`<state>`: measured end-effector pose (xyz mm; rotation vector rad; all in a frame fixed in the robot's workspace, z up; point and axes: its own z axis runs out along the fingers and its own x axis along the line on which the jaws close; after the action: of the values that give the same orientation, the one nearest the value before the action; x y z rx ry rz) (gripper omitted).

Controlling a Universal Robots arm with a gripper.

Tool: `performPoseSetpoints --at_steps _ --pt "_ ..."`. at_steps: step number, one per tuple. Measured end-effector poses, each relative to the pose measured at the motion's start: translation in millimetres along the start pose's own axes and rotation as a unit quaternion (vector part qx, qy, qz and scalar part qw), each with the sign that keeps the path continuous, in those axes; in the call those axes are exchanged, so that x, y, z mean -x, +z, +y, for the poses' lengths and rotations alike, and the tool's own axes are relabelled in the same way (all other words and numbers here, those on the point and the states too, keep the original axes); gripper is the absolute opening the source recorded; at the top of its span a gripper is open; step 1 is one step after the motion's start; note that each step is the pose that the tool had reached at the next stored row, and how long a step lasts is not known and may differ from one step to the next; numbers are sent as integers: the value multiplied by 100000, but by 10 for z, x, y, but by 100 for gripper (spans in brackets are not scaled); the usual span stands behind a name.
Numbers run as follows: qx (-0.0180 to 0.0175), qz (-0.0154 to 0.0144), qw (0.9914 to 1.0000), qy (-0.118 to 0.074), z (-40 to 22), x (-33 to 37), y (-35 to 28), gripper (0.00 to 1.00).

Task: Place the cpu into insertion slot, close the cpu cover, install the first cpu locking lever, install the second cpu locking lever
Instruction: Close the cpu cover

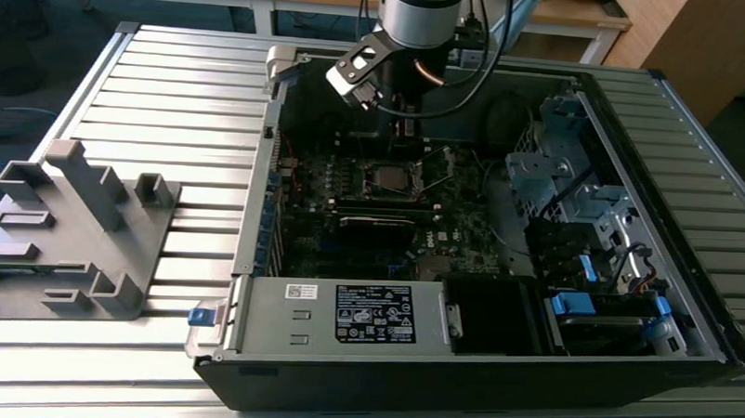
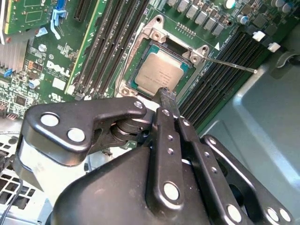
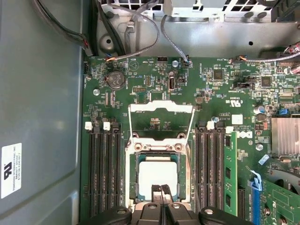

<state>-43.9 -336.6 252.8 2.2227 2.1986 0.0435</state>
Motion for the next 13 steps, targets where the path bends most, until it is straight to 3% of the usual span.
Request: performPoseSetpoints --at_steps 4,10,13 --pt "-4 -4 100000 -2 12 0 -1 11" --pt "-1 0 100000 -2 85 -1 2 11" --pt "-7 -11 100000 7 86 -1 -2 11"
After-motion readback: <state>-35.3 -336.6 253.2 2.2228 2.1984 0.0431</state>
